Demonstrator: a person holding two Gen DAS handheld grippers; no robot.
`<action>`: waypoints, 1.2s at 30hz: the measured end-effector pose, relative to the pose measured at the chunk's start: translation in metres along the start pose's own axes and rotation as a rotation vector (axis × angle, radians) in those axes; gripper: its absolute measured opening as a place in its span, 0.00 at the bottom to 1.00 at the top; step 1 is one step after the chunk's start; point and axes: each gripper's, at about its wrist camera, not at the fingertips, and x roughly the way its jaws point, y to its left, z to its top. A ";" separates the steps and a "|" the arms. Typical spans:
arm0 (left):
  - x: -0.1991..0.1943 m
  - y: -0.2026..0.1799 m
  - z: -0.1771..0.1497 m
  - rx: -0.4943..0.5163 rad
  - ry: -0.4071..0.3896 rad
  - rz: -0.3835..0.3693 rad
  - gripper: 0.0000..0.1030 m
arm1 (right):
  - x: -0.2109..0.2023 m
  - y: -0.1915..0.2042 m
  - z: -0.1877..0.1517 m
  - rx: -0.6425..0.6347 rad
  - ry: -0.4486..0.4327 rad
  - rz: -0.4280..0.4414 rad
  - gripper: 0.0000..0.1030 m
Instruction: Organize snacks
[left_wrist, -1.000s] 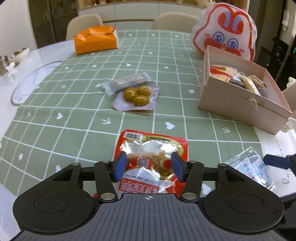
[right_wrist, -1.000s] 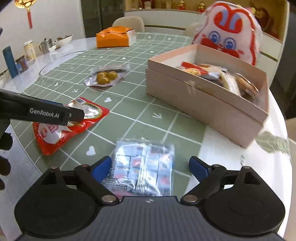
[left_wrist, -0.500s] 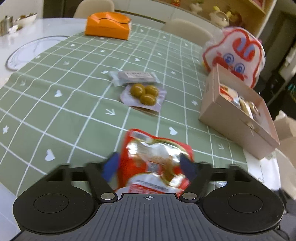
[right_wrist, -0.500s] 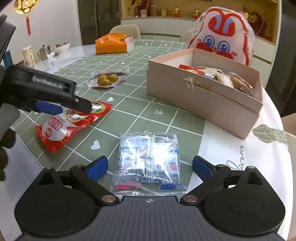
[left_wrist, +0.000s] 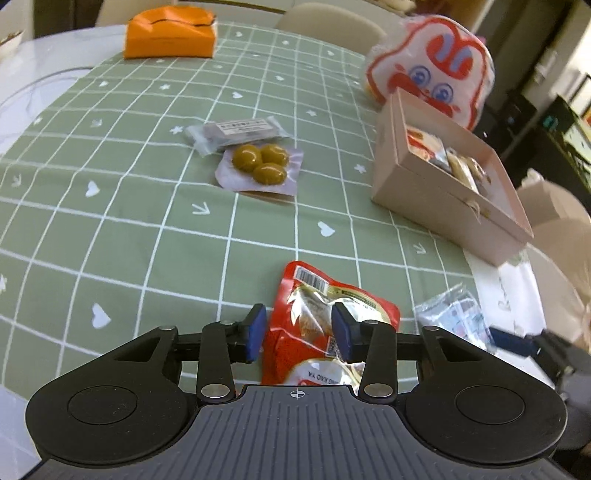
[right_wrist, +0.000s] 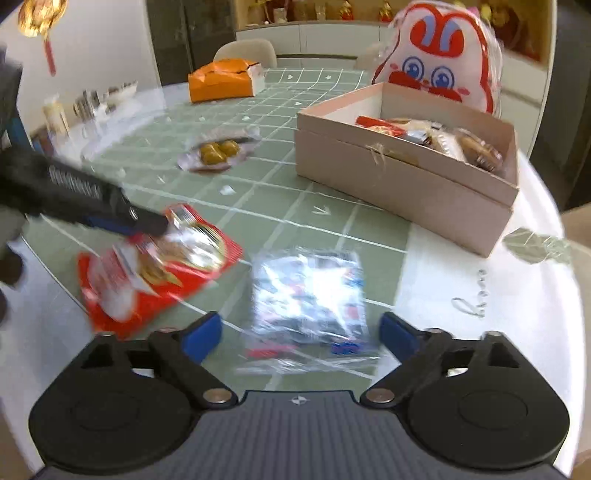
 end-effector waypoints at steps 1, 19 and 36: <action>-0.001 0.001 0.001 0.011 0.003 -0.005 0.43 | -0.004 0.002 0.003 0.027 -0.015 0.012 0.87; -0.012 0.063 -0.006 0.002 0.093 -0.336 0.42 | -0.009 0.068 0.019 0.006 0.046 -0.044 0.25; 0.000 0.026 0.008 0.070 0.125 -0.370 0.66 | 0.007 0.082 0.012 -0.092 0.087 -0.022 0.26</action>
